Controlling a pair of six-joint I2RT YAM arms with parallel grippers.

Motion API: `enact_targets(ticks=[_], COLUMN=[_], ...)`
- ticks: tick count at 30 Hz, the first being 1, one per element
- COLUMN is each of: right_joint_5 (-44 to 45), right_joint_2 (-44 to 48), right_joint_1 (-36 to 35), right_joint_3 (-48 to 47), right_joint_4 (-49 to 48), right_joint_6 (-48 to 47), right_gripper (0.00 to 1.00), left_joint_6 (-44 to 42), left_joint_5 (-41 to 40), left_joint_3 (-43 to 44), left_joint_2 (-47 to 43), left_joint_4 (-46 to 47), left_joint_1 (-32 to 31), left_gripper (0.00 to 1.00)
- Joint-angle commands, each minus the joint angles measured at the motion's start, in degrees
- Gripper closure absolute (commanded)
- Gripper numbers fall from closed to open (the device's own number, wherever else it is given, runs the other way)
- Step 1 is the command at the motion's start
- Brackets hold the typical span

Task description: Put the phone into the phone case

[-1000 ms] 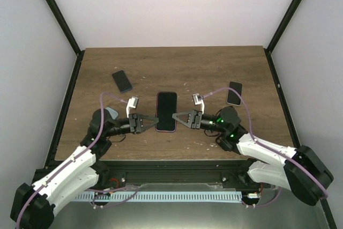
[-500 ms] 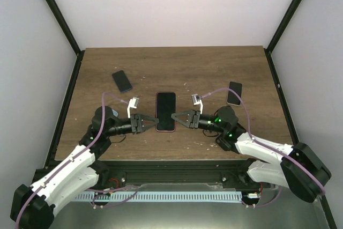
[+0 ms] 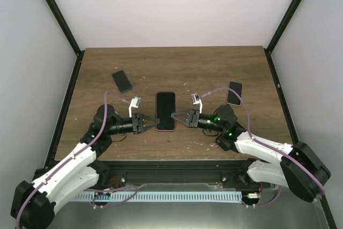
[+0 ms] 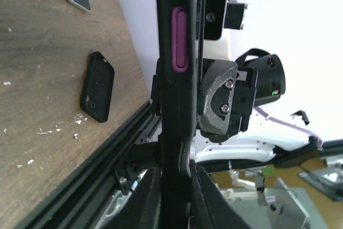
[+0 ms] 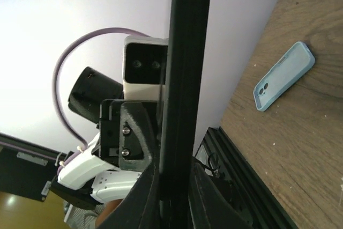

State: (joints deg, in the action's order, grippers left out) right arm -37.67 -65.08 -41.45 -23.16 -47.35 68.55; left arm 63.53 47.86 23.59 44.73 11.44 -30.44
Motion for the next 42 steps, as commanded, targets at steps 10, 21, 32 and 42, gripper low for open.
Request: enact_targets(ticks=[10, 21, 32, 42], right_joint_5=[-3.9, -5.2, -3.4, -1.7], right_joint_2=[2.5, 3.0, 5.8, 6.9], right_joint_1=[-0.2, -1.0, -1.0, -1.1], right_joint_3=[-4.9, -1.2, -1.7, -3.8], right_joint_4=[6.7, 11.1, 13.4, 20.0], right_joint_6=[-6.4, -2.5, -0.4, -6.8], right_gripper=[0.71, 0.41, 0.90, 0.67], left_joint_6=[-0.8, -4.1, -12.4, -11.2], left_joint_5=[-0.6, -4.7, -8.9, -4.1], left_joint_3=[2.0, 0.7, 0.9, 0.8], left_joint_2=[0.0, -0.2, 1.0, 2.2], left_joint_4=[1.5, 7.6, 1.6, 2.4], left_joint_1=[-0.1, -0.1, 0.0, -0.1], left_gripper=[1.00, 1.00, 1.00, 1.00])
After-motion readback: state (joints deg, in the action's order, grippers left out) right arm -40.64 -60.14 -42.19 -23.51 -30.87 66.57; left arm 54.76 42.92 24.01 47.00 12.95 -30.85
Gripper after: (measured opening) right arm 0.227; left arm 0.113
